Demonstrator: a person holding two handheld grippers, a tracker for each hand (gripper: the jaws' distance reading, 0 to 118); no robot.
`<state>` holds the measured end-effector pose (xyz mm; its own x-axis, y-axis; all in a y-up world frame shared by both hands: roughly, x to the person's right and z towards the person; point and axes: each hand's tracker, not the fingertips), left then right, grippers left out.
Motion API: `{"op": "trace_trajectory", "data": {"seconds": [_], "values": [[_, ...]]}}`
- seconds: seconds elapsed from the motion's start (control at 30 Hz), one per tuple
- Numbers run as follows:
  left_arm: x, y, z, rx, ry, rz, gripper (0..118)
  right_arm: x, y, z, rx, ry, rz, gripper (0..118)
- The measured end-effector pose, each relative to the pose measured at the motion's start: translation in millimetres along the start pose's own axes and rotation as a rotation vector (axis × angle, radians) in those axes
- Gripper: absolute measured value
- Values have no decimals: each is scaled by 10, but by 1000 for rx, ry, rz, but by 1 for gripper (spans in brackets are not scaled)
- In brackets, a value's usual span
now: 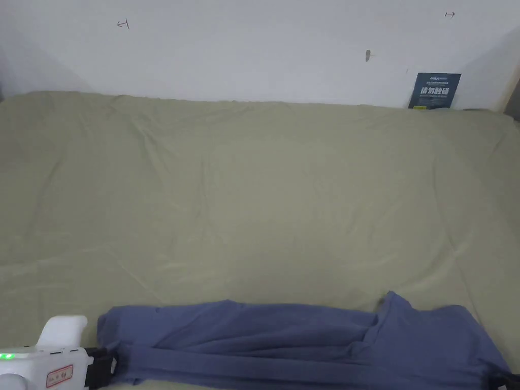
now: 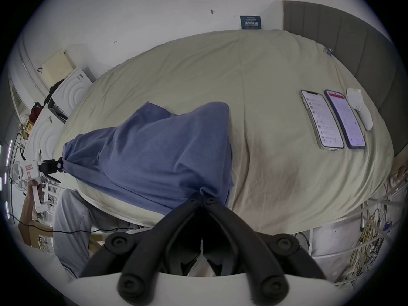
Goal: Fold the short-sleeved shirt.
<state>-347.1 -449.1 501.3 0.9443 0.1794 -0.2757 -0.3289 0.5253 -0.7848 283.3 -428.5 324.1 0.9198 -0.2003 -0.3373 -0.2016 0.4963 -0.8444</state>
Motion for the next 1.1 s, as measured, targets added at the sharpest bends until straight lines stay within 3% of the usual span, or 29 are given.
{"op": "trace_trajectory", "data": {"seconds": [0.03, 0.07, 0.1, 0.13, 0.17, 0.2, 0.37, 0.47, 0.5, 0.53, 0.57, 0.6, 0.63, 0.67, 0.77, 0.97, 1.1], "values": [[18, -10, 15, 5, -2, 1, 9, -13, 7, -5, 0, -3, -1, 2], [21, -5, 38, 14, -2, 1, 30, -25, 14, -1, 3, -9, -1, 7], [17, 6, 64, 22, -6, 3, 79, -42, 26, 7, 3, -13, -4, 45], [19, 22, 86, 24, 19, -1, 105, -67, 43, 22, -1, -30, -6, 88], [18, 32, 106, 9, 78, -9, 110, -93, 56, 35, -19, -99, 0, 117], [13, 37, 131, -8, 122, -17, 110, -94, 62, 38, -47, -135, 16, 118], [-17, 118, 426, 24, 148, -77, 112, -170, 92, 328, 44, -120, -12, 117], [-80, 195, 456, -20, 166, -34, 111, -370, 136, 398, 86, -111, 7, 117], [-116, 202, 493, 23, 146, 9, 100, -451, 151, 415, 95, -106, 15, 117], [-151, 213, 527, 53, 113, 26, 82, -510, 150, 437, 121, -102, 20, 114], [-165, 224, 555, 58, 89, 70, 57, -580, 148, 474, 157, -94, 17, 103], [-190, 241, 564, 56, 62, 111, 8, -638, 158, 493, 167, -79, 13, 59], [-222, 244, 572, 77, 44, 117, 1, -697, 169, 503, 170, -78, 11, 14], [-240, 251, 582, 101, 15, 122, 1, -759, 168, 489, 186, -94, 22, 0], [-280, 293, 557, 70, -17, 132, 1, -917, 180, 540, 200, -71, 33, 0], [-694, 342, 294, 21, -345, 326, 1, -1203, 165, 792, 304, -82, 41, 0], [-745, 390, 65, -47, -359, 332, 1, -1333, 146, 967, 367, -119, 41, 0]]}}
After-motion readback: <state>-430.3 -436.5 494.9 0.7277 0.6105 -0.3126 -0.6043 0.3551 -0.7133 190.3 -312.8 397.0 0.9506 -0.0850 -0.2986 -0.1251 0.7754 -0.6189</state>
